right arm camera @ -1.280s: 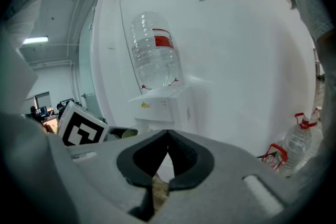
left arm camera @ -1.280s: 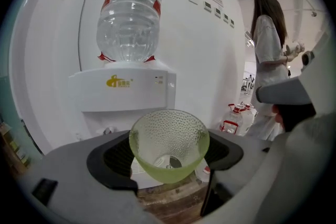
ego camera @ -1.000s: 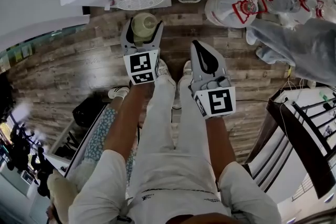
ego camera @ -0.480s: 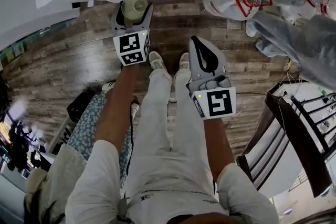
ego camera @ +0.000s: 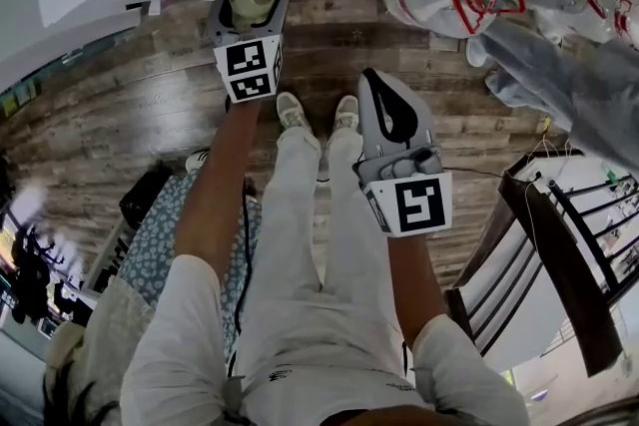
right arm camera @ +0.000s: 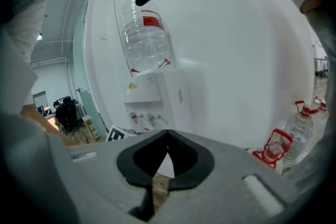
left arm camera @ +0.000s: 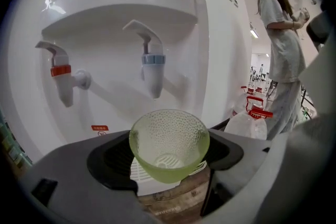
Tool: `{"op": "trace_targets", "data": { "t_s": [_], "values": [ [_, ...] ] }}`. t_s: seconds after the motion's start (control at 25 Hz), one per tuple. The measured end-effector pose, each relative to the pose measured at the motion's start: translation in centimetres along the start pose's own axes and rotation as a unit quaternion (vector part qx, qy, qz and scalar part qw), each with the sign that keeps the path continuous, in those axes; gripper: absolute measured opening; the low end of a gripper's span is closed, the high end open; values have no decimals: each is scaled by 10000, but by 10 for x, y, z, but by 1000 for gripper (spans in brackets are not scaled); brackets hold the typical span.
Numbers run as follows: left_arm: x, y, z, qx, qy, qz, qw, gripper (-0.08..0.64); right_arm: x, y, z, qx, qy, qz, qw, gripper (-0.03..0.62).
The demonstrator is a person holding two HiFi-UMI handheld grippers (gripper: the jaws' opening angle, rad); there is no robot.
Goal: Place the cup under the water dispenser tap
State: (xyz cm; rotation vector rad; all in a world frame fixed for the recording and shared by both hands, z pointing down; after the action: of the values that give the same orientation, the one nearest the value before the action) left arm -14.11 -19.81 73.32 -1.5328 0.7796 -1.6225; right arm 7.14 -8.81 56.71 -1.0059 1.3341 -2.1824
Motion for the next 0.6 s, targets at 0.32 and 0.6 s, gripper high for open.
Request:
{"op": "trace_targets", "data": {
  "t_s": [0.32,0.6],
  "values": [
    [34,-14,-4,101,23,-141,9998,377,15,-10,9,53,11,-75,10000,0],
    [52,-25,-8,100,43,-191,9998,377,22,-13,13,60,15,-123,9999,0]
  ]
}}
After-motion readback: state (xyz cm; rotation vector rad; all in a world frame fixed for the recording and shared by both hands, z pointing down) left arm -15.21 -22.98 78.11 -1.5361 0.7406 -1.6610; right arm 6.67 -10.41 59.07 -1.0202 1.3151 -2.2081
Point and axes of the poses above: the fingertips, and each gripper's own axes: x forward along the fingers, z to its right, y out of its top, the point moved 9 cm from there along -x, backward along the fingers, and after that the axes turned 13 degrees about y, right-handed, at the moved point
